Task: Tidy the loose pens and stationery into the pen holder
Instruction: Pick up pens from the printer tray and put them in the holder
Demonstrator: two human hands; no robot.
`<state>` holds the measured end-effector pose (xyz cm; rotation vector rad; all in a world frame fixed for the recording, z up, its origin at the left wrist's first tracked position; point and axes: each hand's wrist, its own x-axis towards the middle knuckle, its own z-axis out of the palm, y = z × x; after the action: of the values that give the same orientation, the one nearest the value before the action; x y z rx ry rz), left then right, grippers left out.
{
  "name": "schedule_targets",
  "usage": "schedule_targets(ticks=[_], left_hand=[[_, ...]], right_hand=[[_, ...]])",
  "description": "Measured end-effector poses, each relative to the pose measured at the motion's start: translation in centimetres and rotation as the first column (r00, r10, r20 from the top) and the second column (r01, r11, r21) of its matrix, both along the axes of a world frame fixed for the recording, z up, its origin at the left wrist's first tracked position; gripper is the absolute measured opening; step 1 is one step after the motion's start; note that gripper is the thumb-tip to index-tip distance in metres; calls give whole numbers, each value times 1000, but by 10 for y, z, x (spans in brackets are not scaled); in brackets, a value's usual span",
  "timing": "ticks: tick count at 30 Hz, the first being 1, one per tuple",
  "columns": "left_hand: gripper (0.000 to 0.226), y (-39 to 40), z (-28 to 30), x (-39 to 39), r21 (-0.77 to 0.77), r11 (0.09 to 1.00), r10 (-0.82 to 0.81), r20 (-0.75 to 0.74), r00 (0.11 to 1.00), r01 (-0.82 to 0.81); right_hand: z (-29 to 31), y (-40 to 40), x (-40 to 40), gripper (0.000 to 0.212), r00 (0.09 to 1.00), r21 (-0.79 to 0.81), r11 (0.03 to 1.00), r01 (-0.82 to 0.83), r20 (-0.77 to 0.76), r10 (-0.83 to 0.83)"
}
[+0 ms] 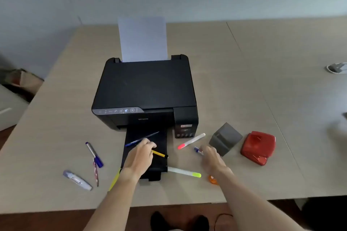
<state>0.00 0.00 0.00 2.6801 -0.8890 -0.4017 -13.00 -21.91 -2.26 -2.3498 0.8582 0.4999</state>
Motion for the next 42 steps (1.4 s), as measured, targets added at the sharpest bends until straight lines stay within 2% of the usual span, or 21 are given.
schedule_targets(ticks=[2, 4, 7, 10, 12, 14, 16, 20, 25, 28, 30, 32, 36, 39, 42], left_hand=[[31, -4, -5, 3, -5, 1000, -26, 17, 1000, 26], [31, -9, -9, 1, 23, 996, -83, 25, 996, 83], [24, -14, -18, 0, 57, 991, -126, 18, 992, 125], [16, -16, -22, -2, 66, 988, -145, 27, 989, 143], [12, -18, -23, -1, 81, 983, -168, 42, 985, 164], [9, -22, -22, 2, 104, 974, -208, 70, 976, 200], [9, -28, -19, 2, 107, 967, -242, 87, 966, 233], [13, -48, -8, -5, 62, 959, -282, 109, 953, 277], [51, -84, 19, -19, -142, 952, -282, -50, 958, 272], [54, -108, 33, -25, -224, 933, -303, -62, 951, 282], [46, -124, 43, -27, -306, 915, -290, -44, 956, 263], [39, -139, 55, -30, -397, 893, -266, -88, 960, 211], [27, -164, 70, -37, -532, 835, -229, -101, 968, 142], [22, -179, 75, -43, -551, 828, -187, -88, 978, 108], [21, -188, 77, -48, -521, 842, -208, -73, 975, 141]], right_hand=[[-7, 1, 4, 35, 1000, -70, 997, 22, 22, -21], [-11, 6, 5, 31, 1000, -135, 991, -18, -28, 14], [-14, 5, 7, 29, 986, -198, 971, -131, -129, 107], [-11, 3, 5, 25, 966, -226, 942, -247, -139, 219], [-7, 3, 2, 17, 973, -227, 946, -231, -30, 231], [-2, 1, -5, 15, 970, -221, 965, -138, 165, 176], [7, -1, -12, 14, 926, -205, 976, -71, 350, 141], [32, -13, -20, 19, 798, -154, 988, -14, 593, 104], [69, -39, -19, 25, 640, -170, 983, 69, 764, 88], [79, -57, -17, 28, 583, -161, 972, 172, 812, 32], [77, -65, -19, 30, 602, -145, 969, 202, 798, -7], [72, -71, -23, 32, 649, -132, 968, 214, 760, -40], [60, -78, -30, 26, 718, -95, 961, 259, 684, -126], [55, -82, -33, 22, 764, -92, 955, 282, 623, -166], [55, -85, -35, 19, 781, -75, 950, 302, 591, -202]])
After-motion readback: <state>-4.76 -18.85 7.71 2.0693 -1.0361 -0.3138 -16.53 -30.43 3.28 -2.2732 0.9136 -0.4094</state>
